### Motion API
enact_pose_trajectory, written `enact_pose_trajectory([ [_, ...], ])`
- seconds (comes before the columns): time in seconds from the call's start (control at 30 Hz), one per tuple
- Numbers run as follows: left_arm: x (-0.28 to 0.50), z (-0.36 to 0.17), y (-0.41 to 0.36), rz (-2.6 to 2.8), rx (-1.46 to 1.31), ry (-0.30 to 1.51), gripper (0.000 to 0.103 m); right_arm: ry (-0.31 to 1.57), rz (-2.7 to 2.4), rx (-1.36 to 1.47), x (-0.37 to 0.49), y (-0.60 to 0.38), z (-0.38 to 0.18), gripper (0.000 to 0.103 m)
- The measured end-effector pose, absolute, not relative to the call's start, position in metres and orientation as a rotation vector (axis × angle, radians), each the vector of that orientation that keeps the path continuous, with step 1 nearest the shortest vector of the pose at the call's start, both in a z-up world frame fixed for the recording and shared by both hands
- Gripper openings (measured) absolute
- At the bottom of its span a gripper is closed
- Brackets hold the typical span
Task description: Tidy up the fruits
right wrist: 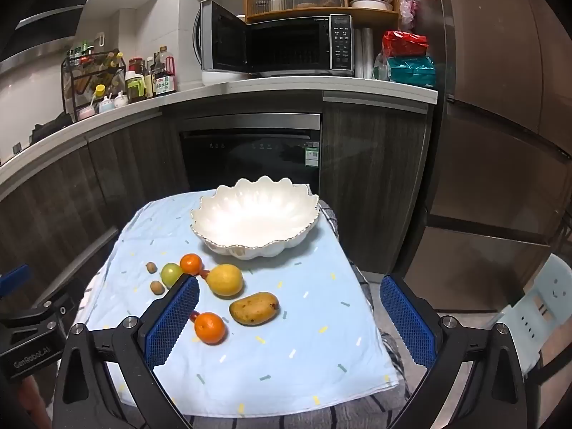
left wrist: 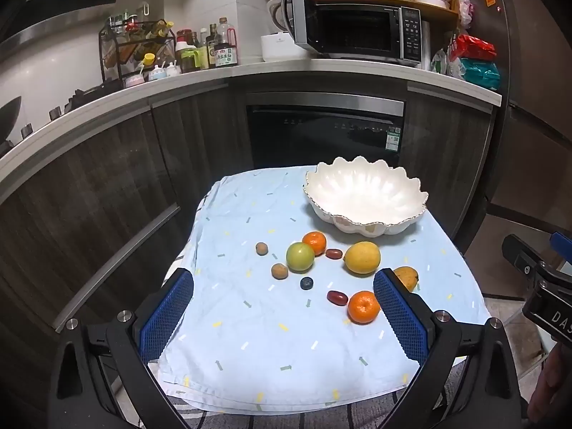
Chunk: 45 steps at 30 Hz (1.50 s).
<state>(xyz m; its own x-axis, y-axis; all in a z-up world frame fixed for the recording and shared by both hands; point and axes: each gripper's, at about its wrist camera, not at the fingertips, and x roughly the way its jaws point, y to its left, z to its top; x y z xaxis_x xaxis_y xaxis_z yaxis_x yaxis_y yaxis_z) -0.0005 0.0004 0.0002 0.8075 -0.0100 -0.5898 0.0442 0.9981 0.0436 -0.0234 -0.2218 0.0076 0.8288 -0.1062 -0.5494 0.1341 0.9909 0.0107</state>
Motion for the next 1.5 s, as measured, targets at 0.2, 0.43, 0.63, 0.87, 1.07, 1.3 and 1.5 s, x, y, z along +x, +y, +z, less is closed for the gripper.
enact_pose_trajectory([
  [0.2, -0.0029, 0.0026, 0.0005, -0.025, 0.060, 0.617, 0.103, 0.572, -0.120, 0.057, -0.0240, -0.2212, 0.0060, 0.103],
  [0.43, -0.0073, 0.0077, -0.0009, -0.022, 0.066, 0.602, 0.103, 0.539, -0.105, 0.070, -0.0271, -0.2234, 0.0076, 0.103],
  [0.63, -0.0076, 0.0075, -0.0011, -0.022, 0.068, 0.601, 0.103, 0.539, -0.097, 0.066, -0.0268, -0.2216, 0.0085, 0.103],
  [0.87, -0.0075, 0.0080, -0.0002, -0.021, 0.064, 0.602, 0.103, 0.540, -0.094, 0.066, -0.0269, -0.2204, 0.0079, 0.103],
  [1.07, -0.0073, 0.0073, 0.0019, -0.019, 0.061, 0.603, 0.103, 0.538, -0.072, 0.064, -0.0260, -0.2168, 0.0071, 0.103],
  [1.3, -0.0071, 0.0060, 0.0036, -0.015, 0.063, 0.601, 0.103, 0.547, -0.051, 0.077, -0.0233, -0.2189, 0.0060, 0.103],
  [1.5, -0.0085, 0.0055, 0.0038, -0.012, 0.066, 0.596, 0.103, 0.550, -0.042, 0.086, -0.0215, -0.2197, 0.0054, 0.103],
])
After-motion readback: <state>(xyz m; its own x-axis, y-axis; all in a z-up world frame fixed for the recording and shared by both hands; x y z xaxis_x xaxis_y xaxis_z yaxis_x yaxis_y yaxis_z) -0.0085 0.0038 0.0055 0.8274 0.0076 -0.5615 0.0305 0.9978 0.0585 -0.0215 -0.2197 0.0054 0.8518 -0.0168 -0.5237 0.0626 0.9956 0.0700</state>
